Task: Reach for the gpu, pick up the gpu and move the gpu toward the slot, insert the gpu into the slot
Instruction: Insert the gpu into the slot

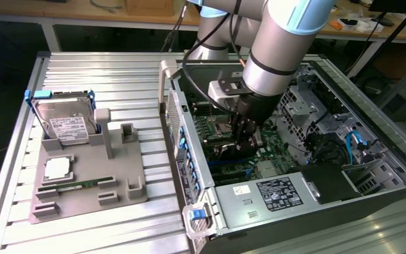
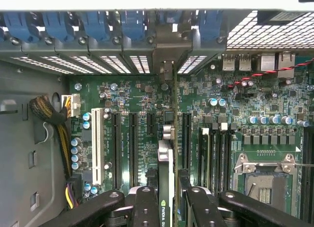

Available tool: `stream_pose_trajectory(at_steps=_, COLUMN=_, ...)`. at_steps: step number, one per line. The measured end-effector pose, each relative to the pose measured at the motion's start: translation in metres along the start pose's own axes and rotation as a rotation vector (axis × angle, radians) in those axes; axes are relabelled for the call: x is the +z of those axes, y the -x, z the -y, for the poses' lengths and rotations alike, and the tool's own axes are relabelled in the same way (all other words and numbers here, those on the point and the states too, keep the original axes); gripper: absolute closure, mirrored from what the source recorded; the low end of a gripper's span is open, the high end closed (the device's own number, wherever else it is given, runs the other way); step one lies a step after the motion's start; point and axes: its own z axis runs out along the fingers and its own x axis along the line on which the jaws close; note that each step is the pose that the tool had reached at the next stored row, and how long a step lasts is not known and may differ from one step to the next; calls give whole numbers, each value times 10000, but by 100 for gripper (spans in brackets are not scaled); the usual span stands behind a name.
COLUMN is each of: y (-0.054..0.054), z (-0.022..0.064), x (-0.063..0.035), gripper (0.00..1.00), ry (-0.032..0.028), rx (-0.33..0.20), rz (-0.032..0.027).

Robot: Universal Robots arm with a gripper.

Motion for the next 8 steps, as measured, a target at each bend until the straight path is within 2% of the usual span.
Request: stream_pose_trajectory(at_steps=8, y=0, z=-2, x=19, gripper=73, ry=-2, rx=0, rz=-3)
